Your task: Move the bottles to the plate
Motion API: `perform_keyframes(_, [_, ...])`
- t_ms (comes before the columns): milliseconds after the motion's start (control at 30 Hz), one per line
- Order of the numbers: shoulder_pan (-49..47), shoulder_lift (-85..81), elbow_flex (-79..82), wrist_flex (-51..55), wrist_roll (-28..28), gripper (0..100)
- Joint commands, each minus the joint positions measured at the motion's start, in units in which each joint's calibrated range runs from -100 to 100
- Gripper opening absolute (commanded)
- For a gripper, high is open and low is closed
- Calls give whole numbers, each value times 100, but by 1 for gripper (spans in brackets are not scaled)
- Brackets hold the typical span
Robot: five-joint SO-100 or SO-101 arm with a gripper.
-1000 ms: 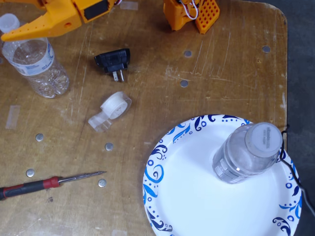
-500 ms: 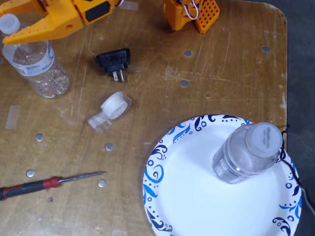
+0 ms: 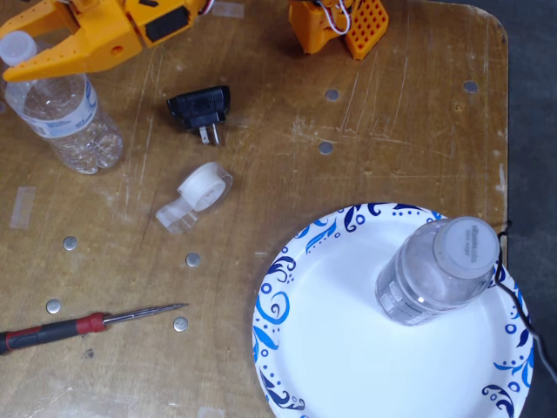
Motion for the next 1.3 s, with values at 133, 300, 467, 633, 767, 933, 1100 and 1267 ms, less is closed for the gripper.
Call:
perform_keyframes(133, [-8, -35, -343, -69, 136, 2])
perform_keyframes(300, [-29, -27, -362, -69, 136, 2])
perform_keyframes(467, [-40, -44, -380, -69, 152, 2])
perform_keyframes(633, [-213, -61, -1073, 26, 131, 2])
perform_keyframes(767, [-590, -61, -1902, 26, 126, 1])
perform_keyframes(933, [-1442, 150, -3866, 1071, 162, 1])
perform_keyframes(1100, [-2854, 867, -6055, 2837, 126, 1])
perform_keyframes(1267, [-3997, 1845, -7362, 3125, 121, 1])
